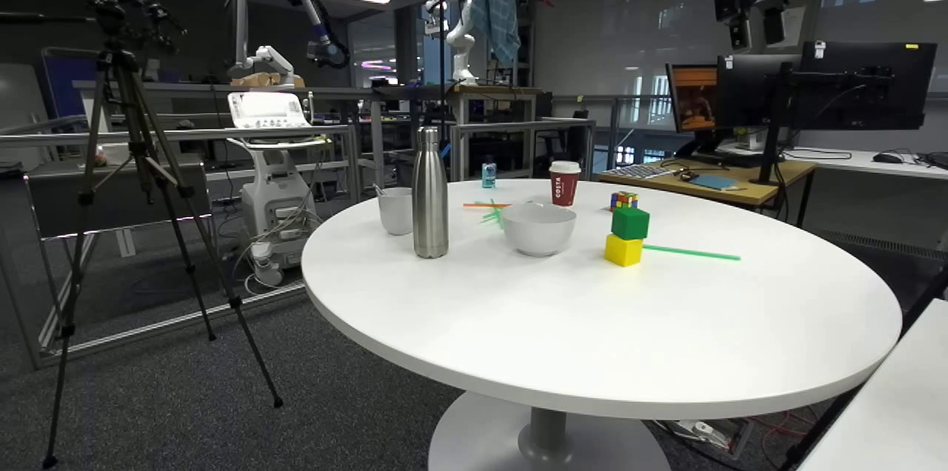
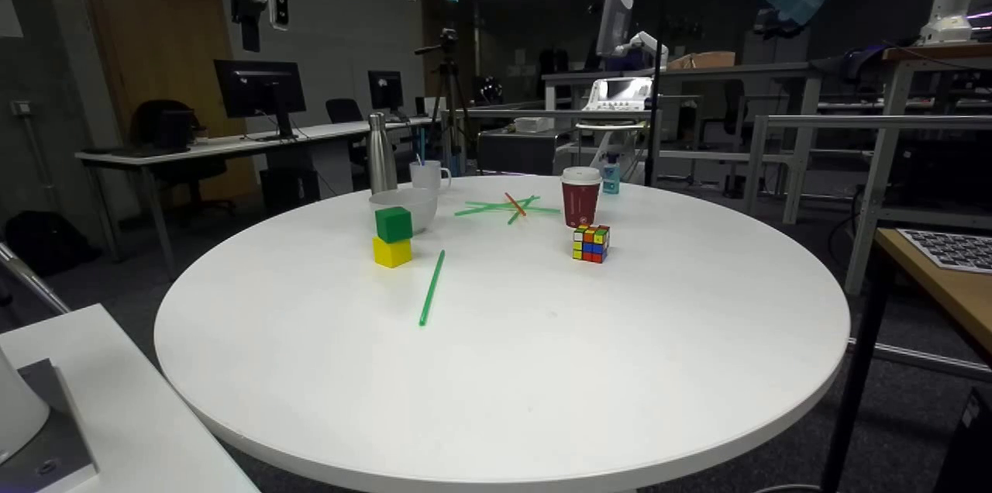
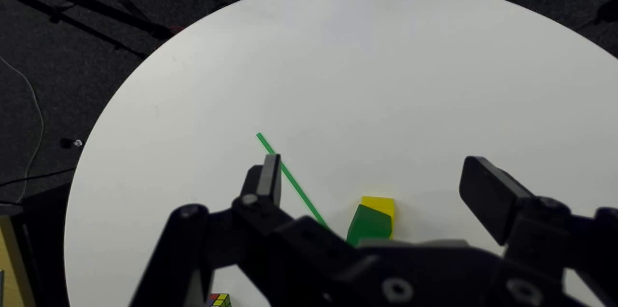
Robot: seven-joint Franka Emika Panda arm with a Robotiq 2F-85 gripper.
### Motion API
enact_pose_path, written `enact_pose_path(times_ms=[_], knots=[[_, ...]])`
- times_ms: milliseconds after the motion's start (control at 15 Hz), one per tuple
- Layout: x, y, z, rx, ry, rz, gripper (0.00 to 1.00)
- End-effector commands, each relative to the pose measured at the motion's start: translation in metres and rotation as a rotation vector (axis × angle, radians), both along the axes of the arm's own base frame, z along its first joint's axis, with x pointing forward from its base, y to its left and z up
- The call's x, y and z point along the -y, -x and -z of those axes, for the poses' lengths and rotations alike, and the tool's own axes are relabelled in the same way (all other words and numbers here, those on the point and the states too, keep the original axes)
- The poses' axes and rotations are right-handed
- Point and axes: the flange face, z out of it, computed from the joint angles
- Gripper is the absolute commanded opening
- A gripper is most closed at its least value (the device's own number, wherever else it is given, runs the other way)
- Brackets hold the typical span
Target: Take the green block and put it on the table
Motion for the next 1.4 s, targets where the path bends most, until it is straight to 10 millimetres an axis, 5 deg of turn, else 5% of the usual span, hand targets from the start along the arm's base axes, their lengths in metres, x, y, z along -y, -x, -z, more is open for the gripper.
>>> enact_pose_path(times_ms=[0, 1333], knots=[[0.000, -0.009, 0.004, 0.065, 0.005, 0.020, 1.00], [0.015, -0.109, 0.078, 0.385, -0.135, 0.077, 1.00]])
